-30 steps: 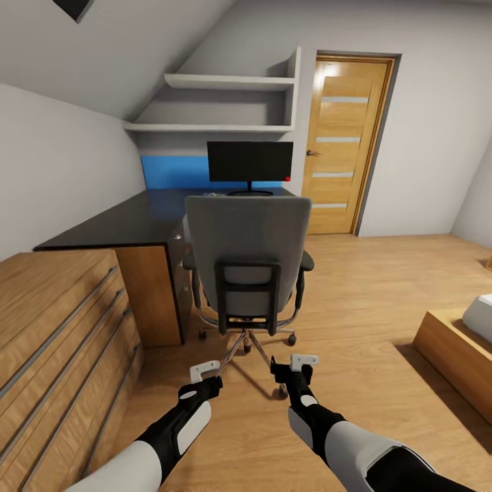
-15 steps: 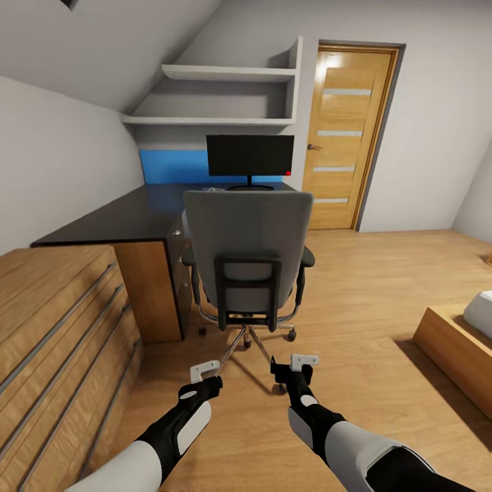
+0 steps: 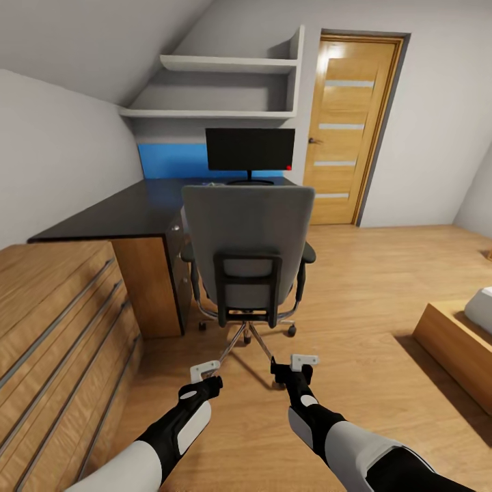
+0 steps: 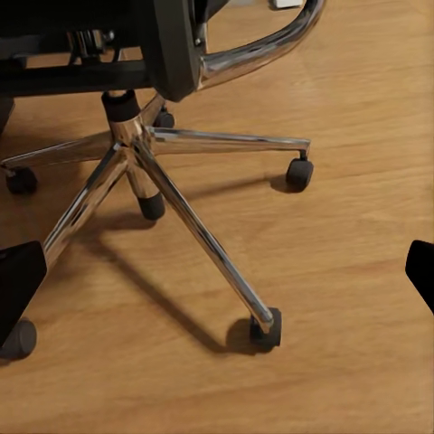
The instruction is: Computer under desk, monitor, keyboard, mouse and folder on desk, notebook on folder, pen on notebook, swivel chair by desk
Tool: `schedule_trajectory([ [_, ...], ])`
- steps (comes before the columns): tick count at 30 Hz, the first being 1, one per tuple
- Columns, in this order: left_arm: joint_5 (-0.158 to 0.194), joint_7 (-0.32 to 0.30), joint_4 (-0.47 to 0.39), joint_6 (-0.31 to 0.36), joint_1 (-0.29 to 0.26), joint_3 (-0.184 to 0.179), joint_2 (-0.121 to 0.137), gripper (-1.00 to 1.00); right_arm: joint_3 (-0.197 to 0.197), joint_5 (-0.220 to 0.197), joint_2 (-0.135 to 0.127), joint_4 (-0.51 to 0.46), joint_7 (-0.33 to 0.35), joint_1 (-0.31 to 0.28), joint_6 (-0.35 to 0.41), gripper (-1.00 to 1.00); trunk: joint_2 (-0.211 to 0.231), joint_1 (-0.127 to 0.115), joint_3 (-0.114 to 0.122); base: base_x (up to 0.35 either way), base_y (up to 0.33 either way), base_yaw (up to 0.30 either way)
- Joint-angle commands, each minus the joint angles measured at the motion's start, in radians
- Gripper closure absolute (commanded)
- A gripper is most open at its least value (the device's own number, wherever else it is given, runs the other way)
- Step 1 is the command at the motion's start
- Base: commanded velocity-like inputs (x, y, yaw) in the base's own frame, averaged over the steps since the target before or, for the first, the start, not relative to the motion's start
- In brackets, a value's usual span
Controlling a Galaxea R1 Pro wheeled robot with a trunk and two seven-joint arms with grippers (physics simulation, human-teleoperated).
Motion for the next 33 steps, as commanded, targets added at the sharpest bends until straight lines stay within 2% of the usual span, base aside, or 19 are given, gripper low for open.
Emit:
schedule_trajectory([
  [1, 0.005, 0.008, -0.002, 0.004, -0.001, -0.007, 0.001, -1.0, 0.009, -0.006, 0.0, 0.001, -0.005, -0.001, -0.003, -1.0, 0.0, 0.0, -0.002, 0.0, 0.0, 0.0],
  [14, 0.005, 0.008, -0.002, 0.004, -0.001, -0.007, 0.002, -1.0, 0.009, -0.006, -0.001, 0.001, -0.005, -0.001, -0.004, -1.0, 0.0, 0.0, -0.004, 0.0, 0.0, 0.0],
  [27, 0.004, 0.008, -0.002, 0.002, -0.001, -0.008, 0.001, -1.0, 0.01, 0.005, -0.001, 0.002, 0.0, -0.001, -0.004, -1.0, 0.0, 0.0, -0.004, 0.305, 0.0, 0.0],
  [33, 0.003, 0.007, 0.003, -0.01, 0.0, -0.01, 0.0, -1.0, 0.01, 0.05, -0.001, 0.002, -0.001, 0.007, -0.029, -1.0, 0.0, 0.0, -0.004, 0.307, 0.0, 0.0],
])
